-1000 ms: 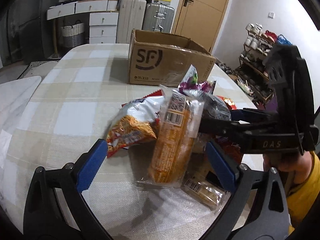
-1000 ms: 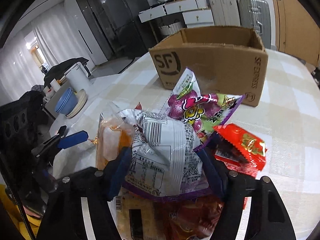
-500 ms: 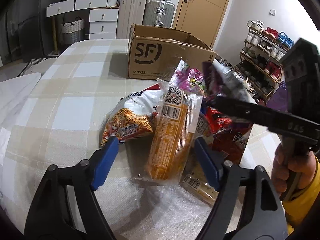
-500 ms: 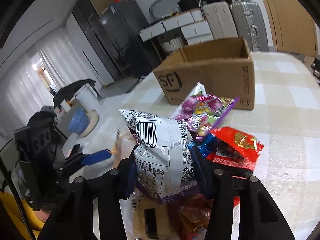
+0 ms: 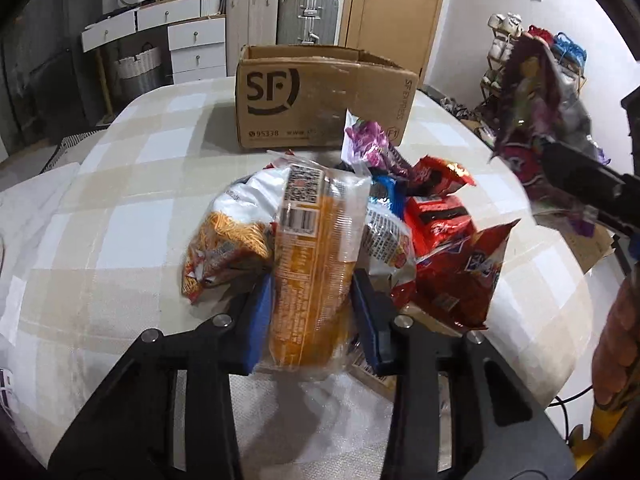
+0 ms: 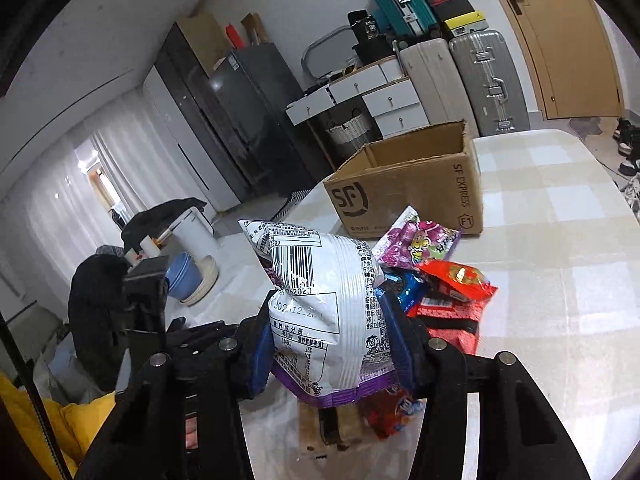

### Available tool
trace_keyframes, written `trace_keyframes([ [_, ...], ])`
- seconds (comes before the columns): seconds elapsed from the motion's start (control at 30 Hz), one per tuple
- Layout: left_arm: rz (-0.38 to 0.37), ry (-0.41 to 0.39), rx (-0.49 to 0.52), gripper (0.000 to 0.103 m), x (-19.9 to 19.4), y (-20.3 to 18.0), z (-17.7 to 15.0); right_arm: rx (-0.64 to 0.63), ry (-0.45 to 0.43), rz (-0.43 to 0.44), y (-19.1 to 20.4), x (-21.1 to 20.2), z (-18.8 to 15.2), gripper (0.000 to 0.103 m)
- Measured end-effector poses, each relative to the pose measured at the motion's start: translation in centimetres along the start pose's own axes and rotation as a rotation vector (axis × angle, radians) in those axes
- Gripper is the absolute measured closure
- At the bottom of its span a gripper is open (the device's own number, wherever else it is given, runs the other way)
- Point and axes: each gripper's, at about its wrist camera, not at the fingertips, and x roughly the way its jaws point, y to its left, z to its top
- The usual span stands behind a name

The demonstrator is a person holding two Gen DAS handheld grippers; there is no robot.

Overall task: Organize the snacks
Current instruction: 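Lift both held packages and carry them over the brown SF box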

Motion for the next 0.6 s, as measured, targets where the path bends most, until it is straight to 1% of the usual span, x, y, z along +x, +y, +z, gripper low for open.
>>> trace_keyframes([
  [0.13, -0.009, -0.01, 0.013, 0.07, -0.1, 0.0, -0.2, 0.018, -0.001, -0.004, -0.5, -0.3, -0.6, 0.053],
  [0.3, -0.049, -0.005, -0.008, 0.07, -0.7, 0.8, -0.4, 0.031, -0.003, -0.004, -0.7, -0.3, -0.8, 0.053],
  [0.4, -0.09, -0.009, -0.026, 0.071, -1.6, 1.3, -0.5, 0.029, -0.009, -0.006, -0.4, -0.4, -0.7, 0.053],
  [0.6, -0.129, -0.054, -0.035, 0.071, -4.4, 1.7, -0.4, 0.019, -0.02, -0.013, 0.4, -0.7, -0.3, 0.053],
])
